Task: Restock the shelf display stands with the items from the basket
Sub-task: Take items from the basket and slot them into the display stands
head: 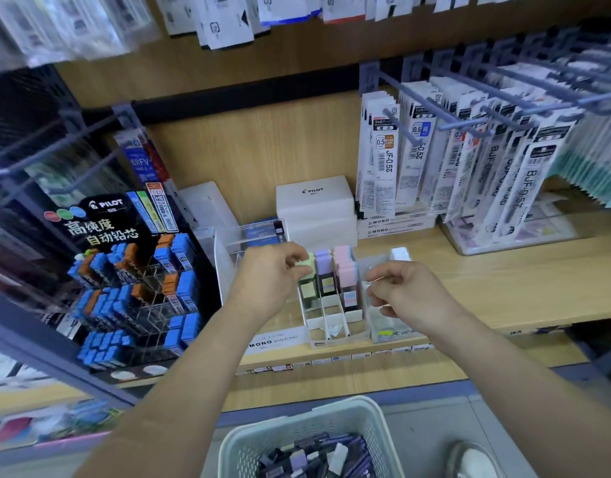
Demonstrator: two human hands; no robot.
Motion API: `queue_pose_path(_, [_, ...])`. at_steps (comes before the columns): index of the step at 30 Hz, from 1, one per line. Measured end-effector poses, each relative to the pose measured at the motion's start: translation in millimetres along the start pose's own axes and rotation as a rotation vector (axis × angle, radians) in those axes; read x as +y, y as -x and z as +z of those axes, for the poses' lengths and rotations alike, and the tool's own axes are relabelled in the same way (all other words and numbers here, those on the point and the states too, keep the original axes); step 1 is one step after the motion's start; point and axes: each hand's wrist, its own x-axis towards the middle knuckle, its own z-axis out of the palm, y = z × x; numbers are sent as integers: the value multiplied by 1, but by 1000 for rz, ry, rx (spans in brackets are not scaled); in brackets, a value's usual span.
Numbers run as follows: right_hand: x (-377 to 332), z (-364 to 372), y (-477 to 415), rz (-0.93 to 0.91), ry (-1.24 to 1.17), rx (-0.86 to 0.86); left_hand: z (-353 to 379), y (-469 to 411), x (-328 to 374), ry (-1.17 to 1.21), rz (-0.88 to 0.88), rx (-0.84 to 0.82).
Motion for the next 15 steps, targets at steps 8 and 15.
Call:
queue_pose_path(8, [2, 13, -7, -107, 176, 47, 14, 0, -12, -124, 202, 6])
queue_pose_path(15, [2, 15, -8, -117, 169, 66, 19, -2, -15, -215, 312, 32])
